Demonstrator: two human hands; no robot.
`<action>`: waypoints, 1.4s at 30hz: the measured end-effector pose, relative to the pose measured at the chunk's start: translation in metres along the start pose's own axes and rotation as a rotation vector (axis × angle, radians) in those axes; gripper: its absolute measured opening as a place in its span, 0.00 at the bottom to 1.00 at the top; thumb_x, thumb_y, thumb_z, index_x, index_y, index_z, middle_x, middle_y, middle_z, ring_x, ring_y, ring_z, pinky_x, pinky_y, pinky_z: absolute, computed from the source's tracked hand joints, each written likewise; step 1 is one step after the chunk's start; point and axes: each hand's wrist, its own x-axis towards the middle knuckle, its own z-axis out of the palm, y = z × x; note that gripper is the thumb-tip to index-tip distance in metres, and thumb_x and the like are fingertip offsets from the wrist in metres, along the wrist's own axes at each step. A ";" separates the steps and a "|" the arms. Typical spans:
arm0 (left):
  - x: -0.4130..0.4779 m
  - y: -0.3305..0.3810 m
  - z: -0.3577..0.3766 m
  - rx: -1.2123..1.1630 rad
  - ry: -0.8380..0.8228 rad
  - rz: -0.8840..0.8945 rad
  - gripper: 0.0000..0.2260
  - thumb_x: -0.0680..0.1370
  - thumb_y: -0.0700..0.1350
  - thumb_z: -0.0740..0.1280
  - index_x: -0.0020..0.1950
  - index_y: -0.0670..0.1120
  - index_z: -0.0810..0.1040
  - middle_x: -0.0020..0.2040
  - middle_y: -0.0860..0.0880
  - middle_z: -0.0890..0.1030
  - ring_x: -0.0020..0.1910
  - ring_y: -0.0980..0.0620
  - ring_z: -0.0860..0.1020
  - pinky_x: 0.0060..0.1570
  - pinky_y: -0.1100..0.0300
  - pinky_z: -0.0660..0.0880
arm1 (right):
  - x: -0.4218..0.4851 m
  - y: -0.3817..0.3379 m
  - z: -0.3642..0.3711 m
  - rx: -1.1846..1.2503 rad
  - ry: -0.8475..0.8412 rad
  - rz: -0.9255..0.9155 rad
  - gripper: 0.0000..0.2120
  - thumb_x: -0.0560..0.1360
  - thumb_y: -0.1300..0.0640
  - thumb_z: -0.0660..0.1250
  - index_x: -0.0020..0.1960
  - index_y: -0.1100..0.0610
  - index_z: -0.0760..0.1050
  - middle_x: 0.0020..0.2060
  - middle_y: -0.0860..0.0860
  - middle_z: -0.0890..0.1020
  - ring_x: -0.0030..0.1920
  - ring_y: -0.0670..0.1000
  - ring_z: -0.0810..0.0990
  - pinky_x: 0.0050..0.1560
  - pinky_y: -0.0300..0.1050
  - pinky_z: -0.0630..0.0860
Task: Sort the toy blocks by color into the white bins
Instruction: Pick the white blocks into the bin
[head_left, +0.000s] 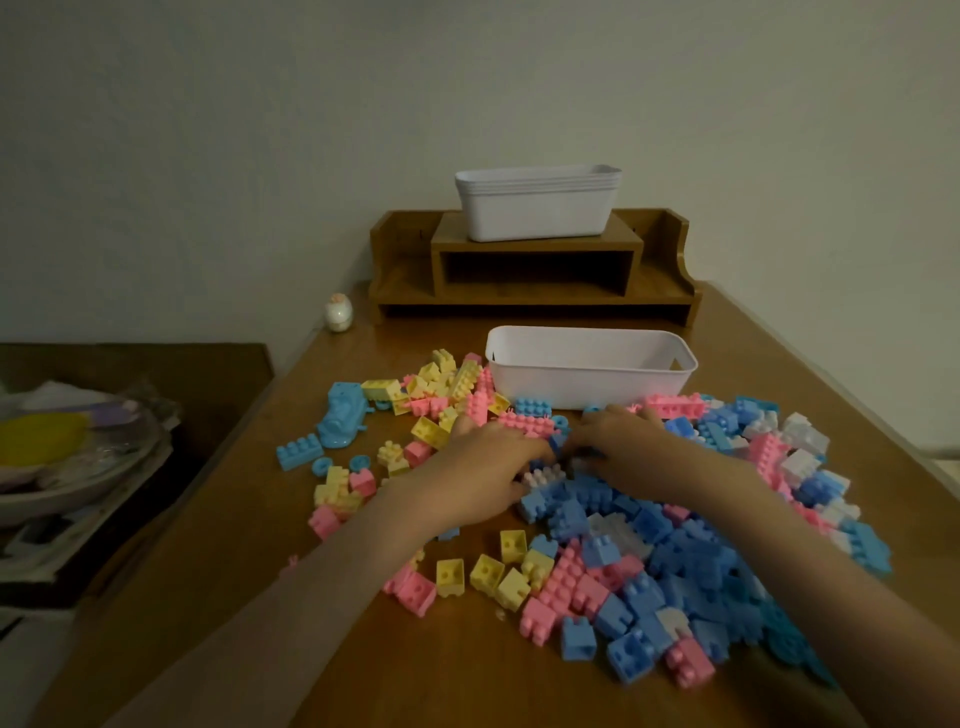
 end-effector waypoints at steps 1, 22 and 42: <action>-0.001 0.002 0.000 0.004 0.001 -0.005 0.17 0.78 0.46 0.64 0.67 0.55 0.70 0.61 0.52 0.76 0.63 0.49 0.68 0.61 0.48 0.57 | -0.001 -0.001 0.001 -0.031 -0.004 0.000 0.14 0.81 0.55 0.56 0.64 0.44 0.71 0.59 0.48 0.72 0.63 0.52 0.65 0.63 0.53 0.59; -0.001 -0.010 -0.011 0.062 -0.001 -0.233 0.17 0.77 0.53 0.56 0.65 0.54 0.72 0.60 0.49 0.72 0.65 0.48 0.64 0.61 0.49 0.56 | 0.004 0.012 -0.012 0.264 0.243 -0.011 0.08 0.79 0.53 0.60 0.57 0.51 0.70 0.57 0.51 0.75 0.53 0.49 0.71 0.55 0.43 0.67; 0.070 -0.019 -0.033 -0.484 0.420 -0.271 0.14 0.80 0.51 0.60 0.65 0.53 0.68 0.52 0.56 0.77 0.54 0.53 0.69 0.54 0.55 0.60 | 0.027 0.038 -0.020 0.399 0.321 0.067 0.16 0.79 0.57 0.59 0.66 0.49 0.70 0.65 0.50 0.74 0.63 0.53 0.72 0.63 0.45 0.67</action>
